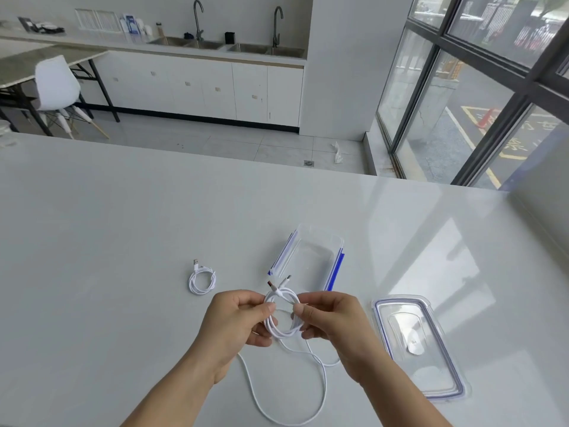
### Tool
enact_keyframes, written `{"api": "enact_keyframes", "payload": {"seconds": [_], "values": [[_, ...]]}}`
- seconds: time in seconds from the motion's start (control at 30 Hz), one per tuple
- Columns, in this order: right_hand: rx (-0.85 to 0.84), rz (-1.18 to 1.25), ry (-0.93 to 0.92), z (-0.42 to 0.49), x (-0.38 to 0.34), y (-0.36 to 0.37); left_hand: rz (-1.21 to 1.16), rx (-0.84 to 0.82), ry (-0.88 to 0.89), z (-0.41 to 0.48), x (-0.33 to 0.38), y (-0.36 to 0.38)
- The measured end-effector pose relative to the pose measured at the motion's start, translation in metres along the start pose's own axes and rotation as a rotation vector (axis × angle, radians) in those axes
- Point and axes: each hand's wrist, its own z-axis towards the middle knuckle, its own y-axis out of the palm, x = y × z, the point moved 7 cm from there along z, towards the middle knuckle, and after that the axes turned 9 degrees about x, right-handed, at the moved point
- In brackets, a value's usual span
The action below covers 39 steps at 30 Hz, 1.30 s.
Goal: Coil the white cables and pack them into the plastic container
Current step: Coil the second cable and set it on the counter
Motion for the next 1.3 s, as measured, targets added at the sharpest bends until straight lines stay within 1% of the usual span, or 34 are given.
{"api": "enact_keyframes", "payload": {"seconds": [0.07, 0.13, 0.2, 0.27, 0.33, 0.43, 0.5, 0.57, 0.63, 0.7, 0.87, 1.0, 1.07, 1.13, 1.2, 1.3], "values": [[0.003, 0.067, 0.036, 0.003, 0.005, 0.009, -0.001, 0.013, -0.004, 0.002, -0.003, -0.008], [0.007, 0.204, 0.081, 0.006, 0.009, 0.017, -0.026, 0.034, -0.013, 0.004, -0.006, -0.016], [-0.039, 0.36, 0.133, 0.006, 0.012, 0.027, -0.062, 0.056, -0.026, 0.006, -0.009, -0.021], [-0.1, 0.438, 0.176, 0.006, 0.014, 0.037, -0.072, 0.081, -0.033, 0.007, -0.012, -0.025], [-0.15, 0.414, 0.18, 0.006, 0.014, 0.044, -0.063, 0.095, -0.032, 0.008, -0.015, -0.028], [-0.192, 0.204, 0.104, 0.008, 0.011, 0.05, -0.034, 0.084, -0.03, 0.009, -0.02, -0.034], [-0.184, 0.096, 0.06, 0.01, 0.01, 0.054, -0.024, 0.086, -0.037, 0.01, -0.024, -0.04], [-0.135, 0.09, 0.058, 0.014, 0.015, 0.057, -0.026, 0.091, -0.045, 0.01, -0.028, -0.045], [-0.086, 0.12, 0.077, 0.017, 0.021, 0.062, -0.026, 0.102, -0.044, 0.01, -0.032, -0.049], [-0.066, 0.207, 0.132, 0.018, 0.029, 0.068, -0.028, 0.119, -0.043, 0.012, -0.036, -0.054], [-0.076, 0.471, 0.311, 0.018, 0.048, 0.085, -0.037, 0.139, -0.05, 0.016, -0.044, -0.064], [-0.097, 0.577, 0.389, 0.02, 0.057, 0.096, -0.034, 0.159, -0.053, 0.02, -0.05, -0.069], [-0.111, 0.539, 0.371, 0.023, 0.059, 0.099, -0.028, 0.181, -0.059, 0.023, -0.054, -0.072], [-0.116, 0.411, 0.317, 0.027, 0.059, 0.1, -0.034, 0.202, -0.07, 0.026, -0.058, -0.078], [-0.117, 0.212, 0.241, 0.032, 0.058, 0.101, -0.04, 0.216, -0.08, 0.03, -0.063, -0.084], [-0.106, -0.149, 0.125, 0.039, 0.058, 0.105, -0.033, 0.243, -0.086, 0.038, -0.071, -0.095]]}}
